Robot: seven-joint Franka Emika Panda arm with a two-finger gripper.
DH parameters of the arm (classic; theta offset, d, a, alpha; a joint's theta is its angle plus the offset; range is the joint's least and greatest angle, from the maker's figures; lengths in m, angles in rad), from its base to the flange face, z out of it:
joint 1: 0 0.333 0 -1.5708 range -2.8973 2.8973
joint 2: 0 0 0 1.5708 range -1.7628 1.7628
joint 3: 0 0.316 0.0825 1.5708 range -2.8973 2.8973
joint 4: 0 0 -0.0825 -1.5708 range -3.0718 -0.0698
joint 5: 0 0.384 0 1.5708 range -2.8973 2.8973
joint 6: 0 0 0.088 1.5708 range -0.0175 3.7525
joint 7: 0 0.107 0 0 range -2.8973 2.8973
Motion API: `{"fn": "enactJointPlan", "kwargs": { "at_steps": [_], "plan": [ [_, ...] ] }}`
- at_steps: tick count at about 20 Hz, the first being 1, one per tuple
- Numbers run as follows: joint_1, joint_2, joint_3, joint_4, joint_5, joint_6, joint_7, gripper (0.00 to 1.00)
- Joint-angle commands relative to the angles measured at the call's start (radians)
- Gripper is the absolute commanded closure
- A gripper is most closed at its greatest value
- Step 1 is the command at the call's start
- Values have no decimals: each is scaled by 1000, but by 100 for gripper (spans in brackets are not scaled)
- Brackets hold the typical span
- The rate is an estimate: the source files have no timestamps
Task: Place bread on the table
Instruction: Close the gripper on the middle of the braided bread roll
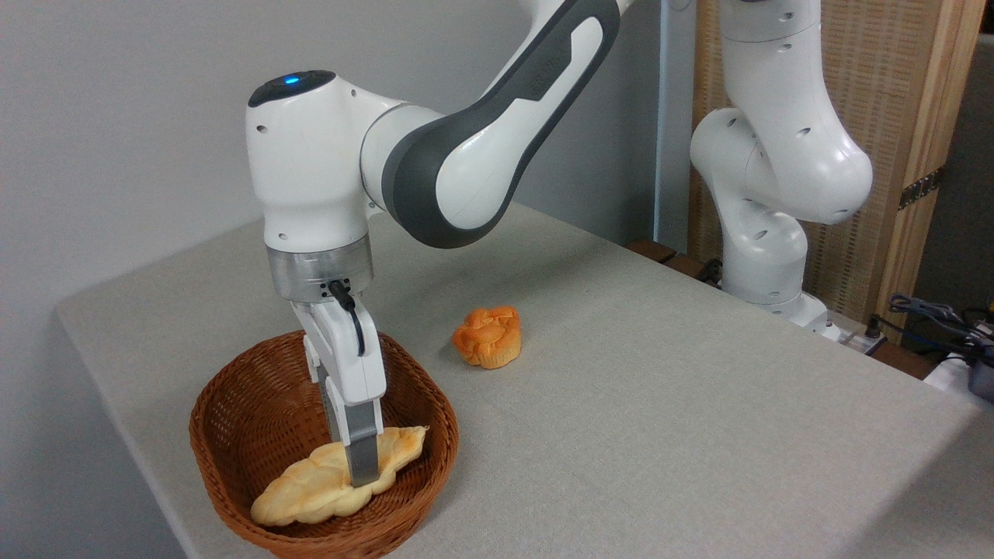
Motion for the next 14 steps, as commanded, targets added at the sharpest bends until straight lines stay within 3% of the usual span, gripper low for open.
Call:
{"fn": "enactJointPlan", "kwargs": {
  "at_steps": [1,5,11,14],
  "plan": [
    [1,3,0,-4,16,36,15,89],
    [1,1,0,-4,12,36,12,98],
    [1,-9,0,-1,-3,26,4,100],
    [1,-51,2,0,-108,-12,3,100]
  ]
}}
